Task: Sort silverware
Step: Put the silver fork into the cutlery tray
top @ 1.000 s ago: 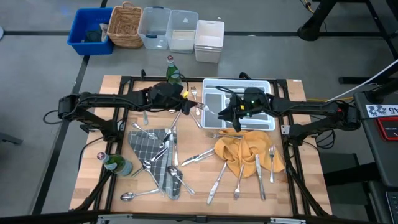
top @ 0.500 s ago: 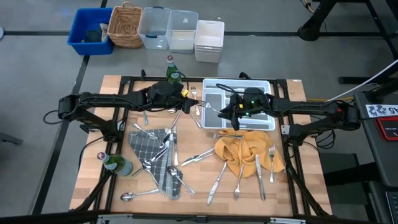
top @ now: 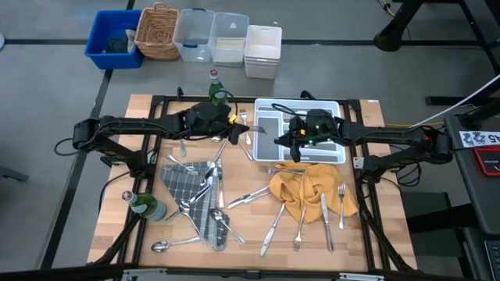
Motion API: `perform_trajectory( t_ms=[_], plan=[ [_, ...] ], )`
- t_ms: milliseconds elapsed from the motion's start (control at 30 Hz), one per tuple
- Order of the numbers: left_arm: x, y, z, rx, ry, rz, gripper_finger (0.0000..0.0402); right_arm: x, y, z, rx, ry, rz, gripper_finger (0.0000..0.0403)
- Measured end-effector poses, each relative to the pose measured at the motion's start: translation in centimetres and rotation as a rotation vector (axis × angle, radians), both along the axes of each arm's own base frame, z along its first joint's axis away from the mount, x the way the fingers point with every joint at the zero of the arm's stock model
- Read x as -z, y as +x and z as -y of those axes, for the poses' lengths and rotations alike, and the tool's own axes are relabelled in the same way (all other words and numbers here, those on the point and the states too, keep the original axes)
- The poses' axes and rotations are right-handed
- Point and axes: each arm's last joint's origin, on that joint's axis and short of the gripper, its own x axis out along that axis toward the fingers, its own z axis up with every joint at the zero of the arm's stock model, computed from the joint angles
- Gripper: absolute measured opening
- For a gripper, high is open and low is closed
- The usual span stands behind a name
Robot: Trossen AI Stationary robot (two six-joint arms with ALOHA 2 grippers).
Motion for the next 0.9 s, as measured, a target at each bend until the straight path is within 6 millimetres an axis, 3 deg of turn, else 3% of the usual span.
perform_trajectory(
  t_ms=[433, 900],
  plan=[
    [0.9, -0.4, -0.1, 0.012, 0.016, -0.107, 0.0108, 1.5, -2.4, 3.9, 0.092, -0.065, -0.174, 0.0004],
    [2.3, -1.3, 0.2, 0.016, -0.031, -0.279, 0.0115, 3.2, -7.7, 9.2, 0.223, -0.248, -0.491, 0.0004]
  ],
)
